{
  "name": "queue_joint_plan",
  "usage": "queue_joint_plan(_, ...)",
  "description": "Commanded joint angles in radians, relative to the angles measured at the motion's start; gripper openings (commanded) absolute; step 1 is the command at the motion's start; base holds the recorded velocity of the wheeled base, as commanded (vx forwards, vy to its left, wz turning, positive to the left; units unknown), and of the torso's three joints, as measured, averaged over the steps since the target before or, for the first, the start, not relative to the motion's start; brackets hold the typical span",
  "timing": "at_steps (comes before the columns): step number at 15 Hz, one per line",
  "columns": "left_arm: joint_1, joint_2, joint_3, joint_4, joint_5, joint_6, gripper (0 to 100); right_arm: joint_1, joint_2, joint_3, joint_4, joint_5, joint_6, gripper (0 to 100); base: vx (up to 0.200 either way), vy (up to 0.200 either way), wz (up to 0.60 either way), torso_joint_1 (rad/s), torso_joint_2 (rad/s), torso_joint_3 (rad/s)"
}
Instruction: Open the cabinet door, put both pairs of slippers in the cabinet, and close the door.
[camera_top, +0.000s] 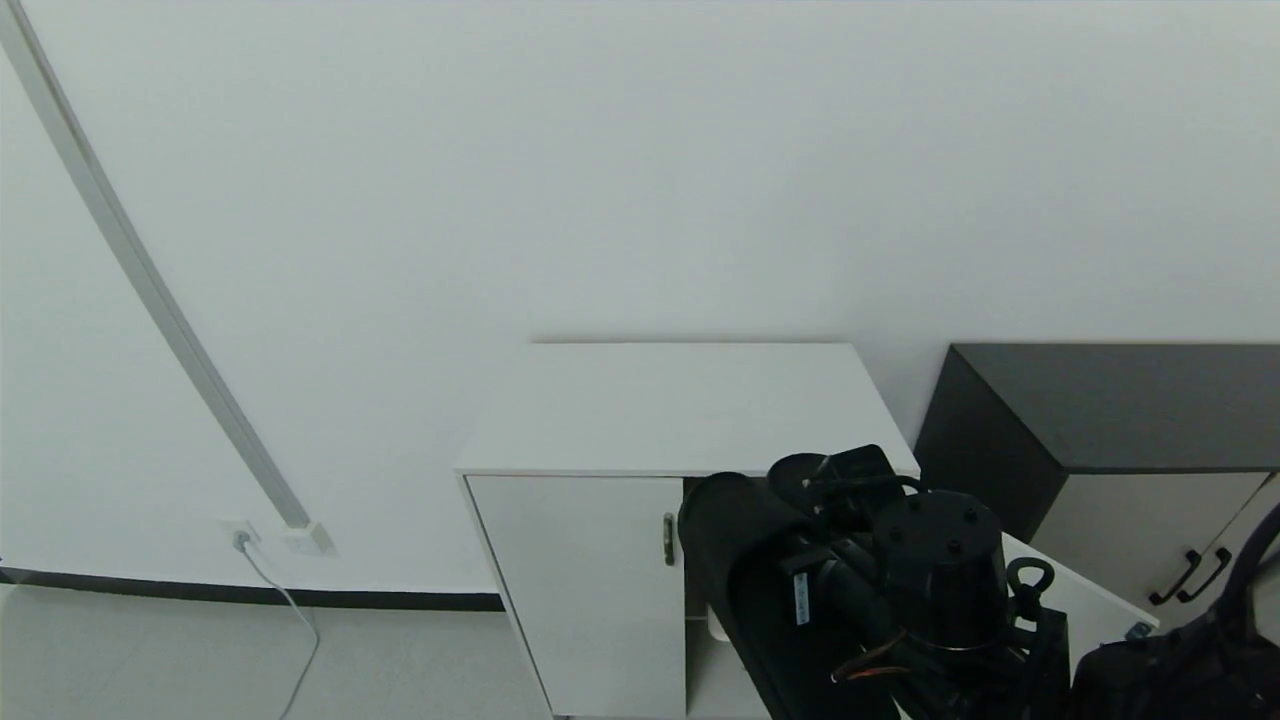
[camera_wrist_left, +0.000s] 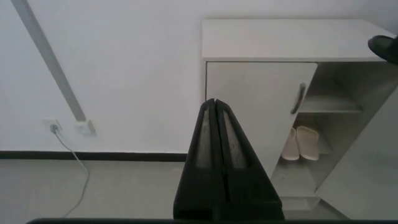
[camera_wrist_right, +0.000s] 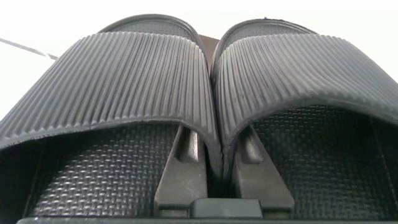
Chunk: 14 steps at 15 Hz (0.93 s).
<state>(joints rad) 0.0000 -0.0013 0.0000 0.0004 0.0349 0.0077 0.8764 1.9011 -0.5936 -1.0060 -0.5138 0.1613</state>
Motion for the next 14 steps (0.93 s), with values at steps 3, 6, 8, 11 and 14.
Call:
queue_joint_plan(3, 0.002, 0.001, 0.000, 0.000, 0.000, 0.000, 0, -0.005, 0.001, 0.000, 0.000, -0.006, 0.000, 0, 0.000, 0.000, 0.00, 0.000, 0.00, 0.000)
queue_joint_plan(6, 0.000, 0.001, 0.000, 0.000, 0.000, 0.000, 0, -0.007, -0.002, 0.000, -0.002, -0.009, 0.000, 0, 0.000, 0.000, 0.00, 0.000, 0.00, 0.000)
queue_joint_plan(8, 0.000, 0.001, 0.000, 0.000, 0.000, 0.000, 0, -0.007, -0.002, 0.000, -0.002, -0.009, -0.003, 0, 0.000, 0.000, 0.00, 0.000, 0.00, 0.000)
queue_joint_plan(11, 0.002, 0.001, 0.000, 0.000, 0.000, 0.000, 0, -0.007, 0.000, 0.000, -0.002, -0.009, -0.003, 0, 0.000, 0.000, 0.00, 0.000, 0.00, 0.000)
queue_joint_plan(14, 0.002, 0.001, 0.000, 0.000, 0.000, 0.000, 0, -0.005, 0.001, 0.000, -0.002, -0.009, 0.000, 0, 0.000, 0.000, 0.00, 0.000, 0.00, 0.000)
